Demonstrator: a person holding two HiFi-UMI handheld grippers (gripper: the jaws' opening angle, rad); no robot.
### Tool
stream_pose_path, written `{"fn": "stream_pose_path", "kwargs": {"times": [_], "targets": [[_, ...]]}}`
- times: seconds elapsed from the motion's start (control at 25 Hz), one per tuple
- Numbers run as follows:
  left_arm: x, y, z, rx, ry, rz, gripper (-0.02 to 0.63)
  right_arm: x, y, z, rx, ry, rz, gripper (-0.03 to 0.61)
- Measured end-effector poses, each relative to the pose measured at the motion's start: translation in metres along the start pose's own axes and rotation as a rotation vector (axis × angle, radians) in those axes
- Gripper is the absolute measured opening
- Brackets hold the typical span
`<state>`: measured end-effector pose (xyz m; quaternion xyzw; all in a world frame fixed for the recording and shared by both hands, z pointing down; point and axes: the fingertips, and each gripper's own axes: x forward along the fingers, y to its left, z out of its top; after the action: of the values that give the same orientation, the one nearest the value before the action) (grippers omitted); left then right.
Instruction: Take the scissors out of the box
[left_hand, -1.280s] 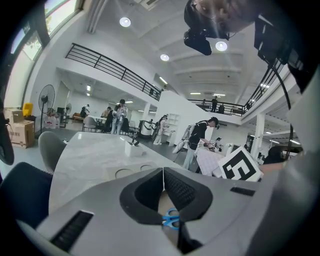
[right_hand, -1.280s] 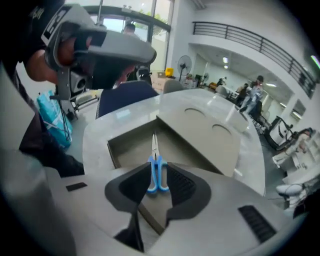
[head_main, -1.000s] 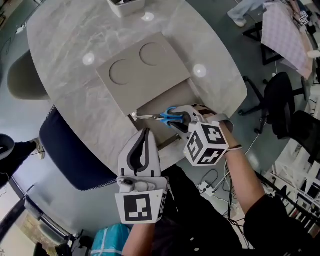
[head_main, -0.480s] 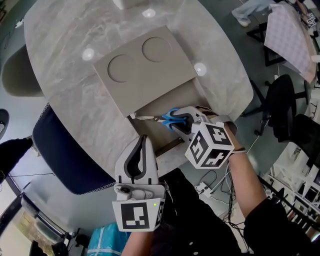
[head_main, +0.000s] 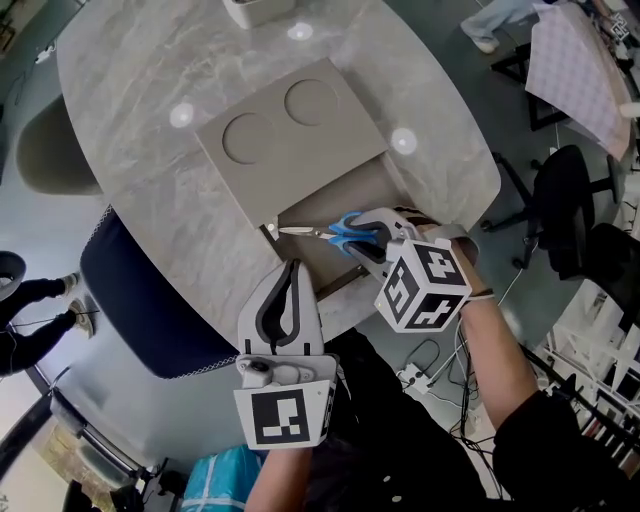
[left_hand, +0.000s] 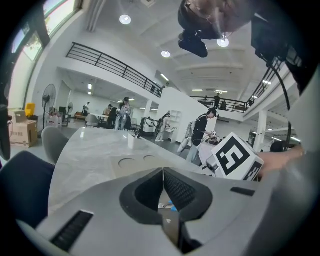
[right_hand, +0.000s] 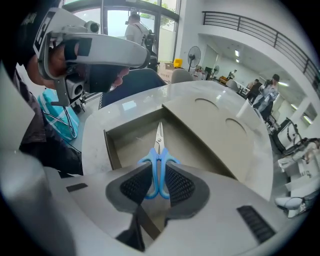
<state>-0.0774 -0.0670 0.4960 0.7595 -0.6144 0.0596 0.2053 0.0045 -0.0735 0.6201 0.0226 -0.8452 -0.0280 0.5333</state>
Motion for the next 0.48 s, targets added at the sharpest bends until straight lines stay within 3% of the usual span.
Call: {"fn": "stream_pose_path", "kwargs": {"times": [0.24,0.48], "targets": [[-0.002,-0.014,0.032,0.005,-0.034,-0.03,0.017,-0.047,-0.015,0.016,-0.003,-0.027,-0.078,0.081],[-0.017,-0.035,0.085,0.008,-0.082,-0.045,0.017,-0.129,-0.035,0.053,0.033,-0.146,-0.196,0.081]]}}
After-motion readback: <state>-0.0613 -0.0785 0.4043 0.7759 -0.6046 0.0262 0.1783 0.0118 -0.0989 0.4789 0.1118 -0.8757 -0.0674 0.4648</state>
